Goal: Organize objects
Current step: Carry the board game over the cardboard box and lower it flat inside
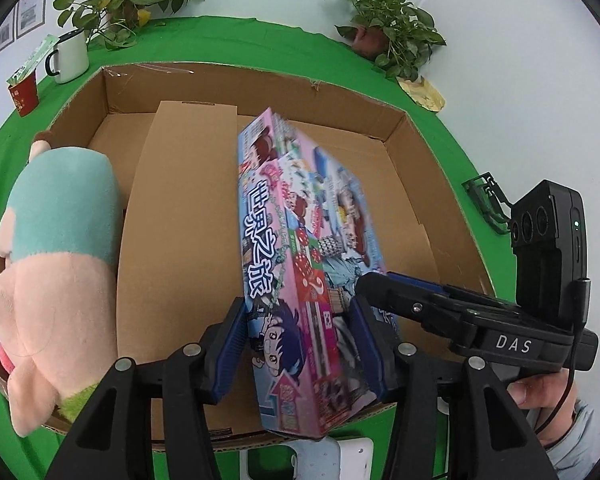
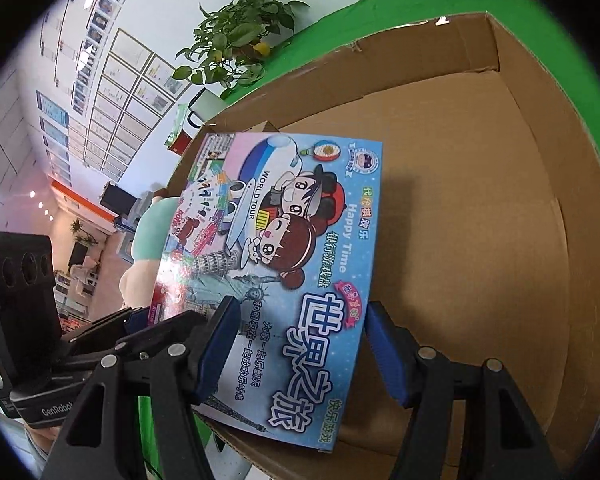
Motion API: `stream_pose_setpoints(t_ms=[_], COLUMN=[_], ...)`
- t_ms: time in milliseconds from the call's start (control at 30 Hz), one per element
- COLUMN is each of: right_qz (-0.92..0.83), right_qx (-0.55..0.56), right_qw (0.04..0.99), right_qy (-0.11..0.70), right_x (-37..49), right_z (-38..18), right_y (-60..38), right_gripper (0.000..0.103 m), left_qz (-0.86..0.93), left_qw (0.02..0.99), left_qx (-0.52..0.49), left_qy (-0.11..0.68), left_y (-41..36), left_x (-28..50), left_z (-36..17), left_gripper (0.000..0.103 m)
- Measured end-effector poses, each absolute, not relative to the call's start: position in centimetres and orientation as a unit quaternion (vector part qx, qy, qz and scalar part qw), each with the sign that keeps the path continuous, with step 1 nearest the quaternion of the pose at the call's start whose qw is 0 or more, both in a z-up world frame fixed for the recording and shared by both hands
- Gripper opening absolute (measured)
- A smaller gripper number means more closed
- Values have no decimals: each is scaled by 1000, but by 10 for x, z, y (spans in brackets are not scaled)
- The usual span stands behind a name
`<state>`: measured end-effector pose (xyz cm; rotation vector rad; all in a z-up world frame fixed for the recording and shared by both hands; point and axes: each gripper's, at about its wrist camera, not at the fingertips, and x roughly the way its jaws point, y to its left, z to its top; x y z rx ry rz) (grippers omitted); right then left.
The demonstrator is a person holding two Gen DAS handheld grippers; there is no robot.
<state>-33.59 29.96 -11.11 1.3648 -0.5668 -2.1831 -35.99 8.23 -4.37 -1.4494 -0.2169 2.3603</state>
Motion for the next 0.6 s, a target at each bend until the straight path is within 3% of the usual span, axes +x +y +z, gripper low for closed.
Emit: stream_pose_setpoints(t_ms=[100, 600], right_qz=[-805, -805], right_qx=[504, 516], right_qw=[247, 230], right_qy=[-195, -180], right_x=[-336, -342], right_z=[-110, -113], right_y=[299, 304], right_gripper=[63, 63], left_qz=[834, 850], left_qw=[183, 194], left_qx=[-516, -487], left_qy=[-68, -41], left_y=[86, 92], left_x=[-357, -339], left_z=[-42, -28], left_gripper=[57, 58])
